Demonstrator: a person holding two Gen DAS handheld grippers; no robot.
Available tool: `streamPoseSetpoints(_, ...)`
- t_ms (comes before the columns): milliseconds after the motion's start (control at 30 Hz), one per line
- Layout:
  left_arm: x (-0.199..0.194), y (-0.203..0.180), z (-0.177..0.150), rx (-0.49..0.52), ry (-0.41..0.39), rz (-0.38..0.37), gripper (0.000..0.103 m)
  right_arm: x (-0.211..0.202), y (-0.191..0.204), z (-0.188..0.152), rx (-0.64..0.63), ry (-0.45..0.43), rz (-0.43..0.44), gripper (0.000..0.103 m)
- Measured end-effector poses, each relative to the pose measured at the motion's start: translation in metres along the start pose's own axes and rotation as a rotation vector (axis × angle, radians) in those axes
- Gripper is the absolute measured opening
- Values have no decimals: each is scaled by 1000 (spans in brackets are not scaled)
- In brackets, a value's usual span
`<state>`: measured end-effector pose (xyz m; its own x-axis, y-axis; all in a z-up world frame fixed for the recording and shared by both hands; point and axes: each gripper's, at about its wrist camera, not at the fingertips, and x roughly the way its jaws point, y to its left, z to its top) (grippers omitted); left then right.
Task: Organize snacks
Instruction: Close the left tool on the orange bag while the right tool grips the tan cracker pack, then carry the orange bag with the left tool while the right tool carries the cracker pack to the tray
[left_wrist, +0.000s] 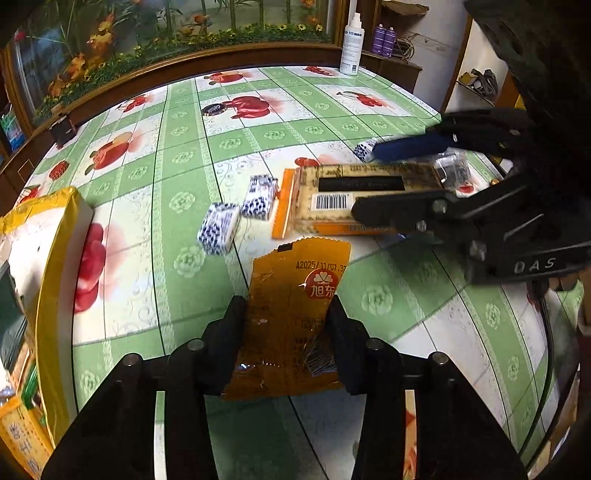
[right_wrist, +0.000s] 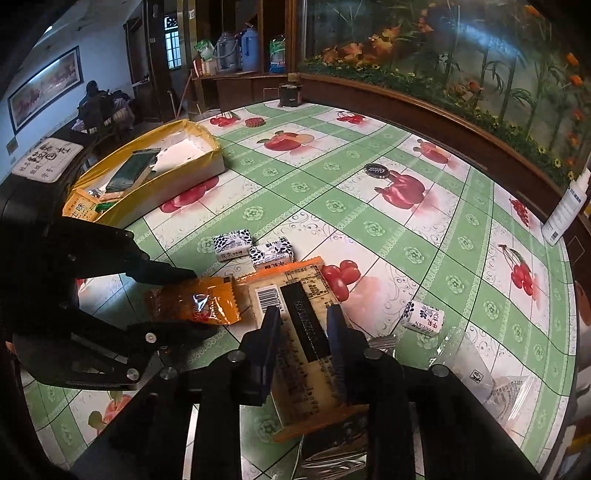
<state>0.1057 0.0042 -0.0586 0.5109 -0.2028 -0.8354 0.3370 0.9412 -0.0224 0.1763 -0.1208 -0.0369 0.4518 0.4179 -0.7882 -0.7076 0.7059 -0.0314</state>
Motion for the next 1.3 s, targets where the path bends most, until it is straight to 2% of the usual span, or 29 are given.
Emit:
streamPoseSetpoints(67, -7, 2, -7, -13, -4, 0, 41, 3, 5, 4, -37, 7, -26, 81)
streamPoseSetpoints(133, -15, 7, -12, -34, -10, -10, 41, 10, 5, 8, -60, 30, -37, 82)
streamPoseSetpoints(167, -19, 9, -14, -43, -13, -11, 41, 15, 4, 9, -64, 49, -25, 80)
streamPoseSetpoints(300, -37, 20, -20, -84, -44, 3, 41, 34, 4, 4, -55, 130, -2, 57)
streamPoseSetpoints(333, -41, 23, -21, -95, -51, 7, 41, 34, 6, 2, -46, 125, 2, 56)
streamPoseSetpoints(467, -59, 33, -26, -134, -83, 45, 41, 22, 18, -7, 1, 81, 21, 55)
streamPoseSetpoints(600, -82, 45, -31, -170, -135, 118, 41, -4, 30, -10, 84, -12, 50, 55)
streamPoseSetpoints(867, -113, 82, -51, -258, -177, 230, 41, -36, 73, 15, 156, -161, 164, 55)
streamPoseSetpoints(1000, -123, 104, -64, -308, -180, 275, 41, -36, 96, 33, 167, -191, 213, 55)
streamPoseSetpoints(1133, -127, 125, -77, -355, -175, 303, 41, -25, 116, 51, 181, -194, 279, 55)
streamPoseSetpoints(1300, -130, 143, -87, -394, -174, 330, 42, -9, 137, 68, 179, -182, 318, 55)
